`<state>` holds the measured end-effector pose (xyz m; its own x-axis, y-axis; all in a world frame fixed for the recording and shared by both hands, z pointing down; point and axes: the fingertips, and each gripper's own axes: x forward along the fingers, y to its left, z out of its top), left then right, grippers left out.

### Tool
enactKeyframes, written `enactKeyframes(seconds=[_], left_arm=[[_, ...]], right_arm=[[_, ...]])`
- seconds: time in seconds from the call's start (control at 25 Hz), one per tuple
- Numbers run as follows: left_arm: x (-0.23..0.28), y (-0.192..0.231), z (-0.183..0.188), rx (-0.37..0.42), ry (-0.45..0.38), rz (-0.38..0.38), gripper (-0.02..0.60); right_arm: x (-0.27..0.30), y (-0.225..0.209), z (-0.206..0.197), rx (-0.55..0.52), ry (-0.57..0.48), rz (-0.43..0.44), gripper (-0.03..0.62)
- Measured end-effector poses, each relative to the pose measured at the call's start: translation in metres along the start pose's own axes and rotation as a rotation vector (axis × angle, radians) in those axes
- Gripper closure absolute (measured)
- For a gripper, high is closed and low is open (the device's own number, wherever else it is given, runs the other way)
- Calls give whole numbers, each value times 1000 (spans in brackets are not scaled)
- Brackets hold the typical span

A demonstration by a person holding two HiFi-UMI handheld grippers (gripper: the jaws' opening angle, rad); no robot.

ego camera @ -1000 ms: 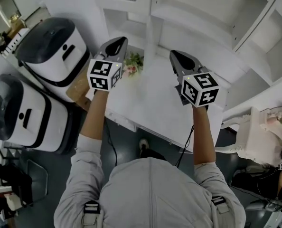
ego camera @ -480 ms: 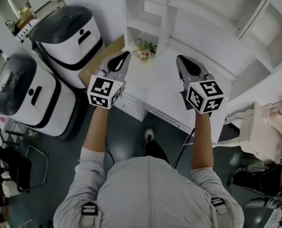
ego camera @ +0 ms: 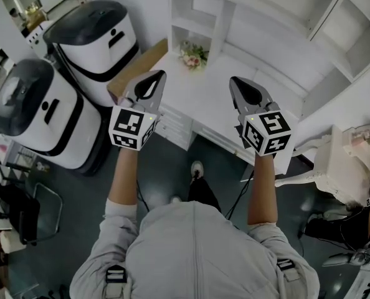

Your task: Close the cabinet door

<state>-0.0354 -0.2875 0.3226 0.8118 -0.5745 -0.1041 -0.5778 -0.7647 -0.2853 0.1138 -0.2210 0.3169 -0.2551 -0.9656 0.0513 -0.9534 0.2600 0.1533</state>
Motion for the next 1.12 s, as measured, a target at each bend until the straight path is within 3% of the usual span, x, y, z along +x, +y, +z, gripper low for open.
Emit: enactKeyframes(seconds=[0.2, 0.48, 1.12], left_arm=[[-21, -8, 20, 62, -23, 1, 565], [-34, -18, 32, 62, -34, -12, 565], [-39, -26, 20, 22, -7, -25, 565]], right_arm=[[-16, 15, 7, -21, -12, 2, 594], [-26, 26, 11, -41, -15, -3, 594], [-29, 34, 7, -42, -7, 2, 594]])
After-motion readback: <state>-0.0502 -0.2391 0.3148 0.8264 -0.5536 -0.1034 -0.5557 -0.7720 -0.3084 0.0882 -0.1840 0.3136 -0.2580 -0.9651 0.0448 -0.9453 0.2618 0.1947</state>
